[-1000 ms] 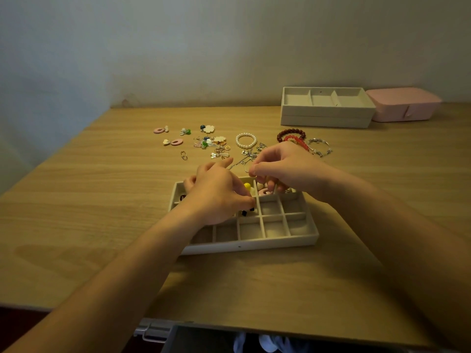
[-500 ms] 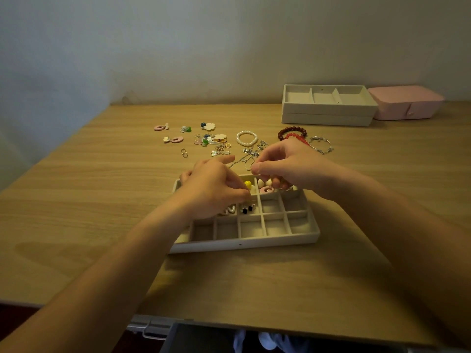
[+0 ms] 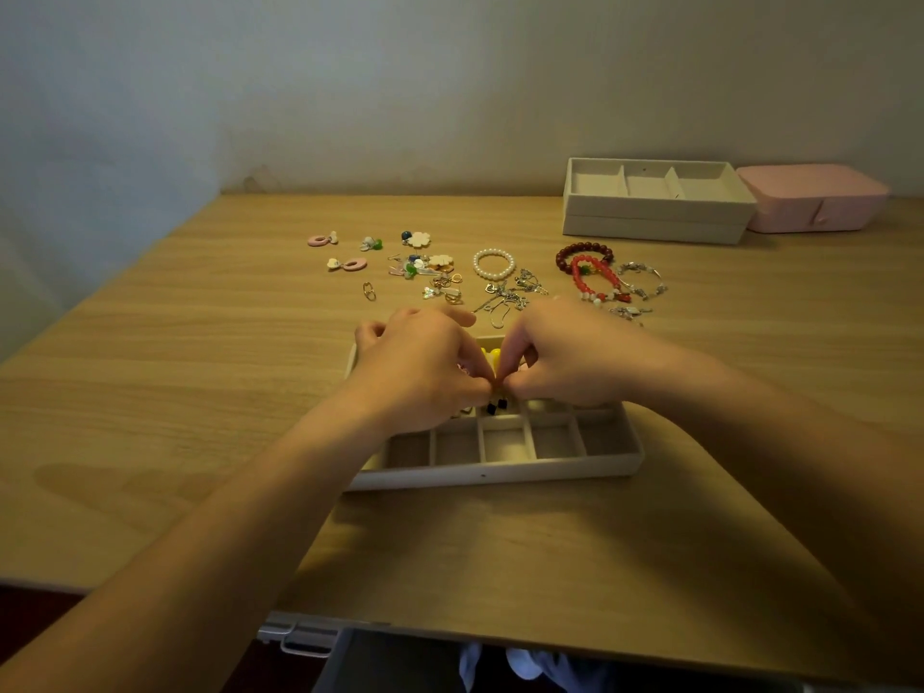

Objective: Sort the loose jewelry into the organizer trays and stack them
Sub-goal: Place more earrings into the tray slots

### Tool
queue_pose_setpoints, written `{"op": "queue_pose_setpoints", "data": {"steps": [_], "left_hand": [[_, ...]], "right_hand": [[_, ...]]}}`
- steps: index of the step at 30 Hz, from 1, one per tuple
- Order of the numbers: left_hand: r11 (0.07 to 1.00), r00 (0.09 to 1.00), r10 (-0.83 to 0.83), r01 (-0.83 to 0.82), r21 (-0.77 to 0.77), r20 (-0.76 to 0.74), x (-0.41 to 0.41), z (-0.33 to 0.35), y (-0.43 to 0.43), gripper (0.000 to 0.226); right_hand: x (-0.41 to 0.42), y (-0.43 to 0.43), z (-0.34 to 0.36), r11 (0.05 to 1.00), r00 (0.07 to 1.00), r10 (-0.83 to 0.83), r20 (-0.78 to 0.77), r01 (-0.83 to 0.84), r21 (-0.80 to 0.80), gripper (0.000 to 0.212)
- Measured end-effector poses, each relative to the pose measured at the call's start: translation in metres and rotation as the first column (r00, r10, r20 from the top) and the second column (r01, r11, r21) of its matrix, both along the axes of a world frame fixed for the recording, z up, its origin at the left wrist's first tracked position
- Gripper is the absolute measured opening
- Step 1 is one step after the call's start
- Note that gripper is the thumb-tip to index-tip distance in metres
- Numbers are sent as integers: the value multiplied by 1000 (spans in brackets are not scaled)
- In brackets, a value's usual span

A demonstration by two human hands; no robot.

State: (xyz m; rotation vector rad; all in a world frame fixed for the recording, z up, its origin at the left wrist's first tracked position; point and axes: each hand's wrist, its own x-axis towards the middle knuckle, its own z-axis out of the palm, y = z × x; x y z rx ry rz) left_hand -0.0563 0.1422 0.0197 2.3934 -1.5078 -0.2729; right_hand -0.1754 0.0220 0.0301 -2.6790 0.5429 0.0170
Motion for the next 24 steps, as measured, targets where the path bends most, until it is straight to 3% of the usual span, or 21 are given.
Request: {"op": "queue_pose_setpoints", "data": {"steps": [9,13,19,24], "left_hand": [[1000,996,-16,15,-12,-83,5,0,0,7],[999,990,-38,34,-29,-136,9,0,2,8],[999,992,-32,32,-5,-125,8,0,0,9],[999,990,-38,37,-13,-134,9,0,1,10]], "right_hand": [[-3,-3,-2,997,1000,25,-3,-24,67,15],[-6,-1,-6,994,999,-39,26,36,103,12],[2,16,-11,984,988,-154,10,154,-86,12],[2,16,-10,984,989,-150,-9,148,-94,9]]}}
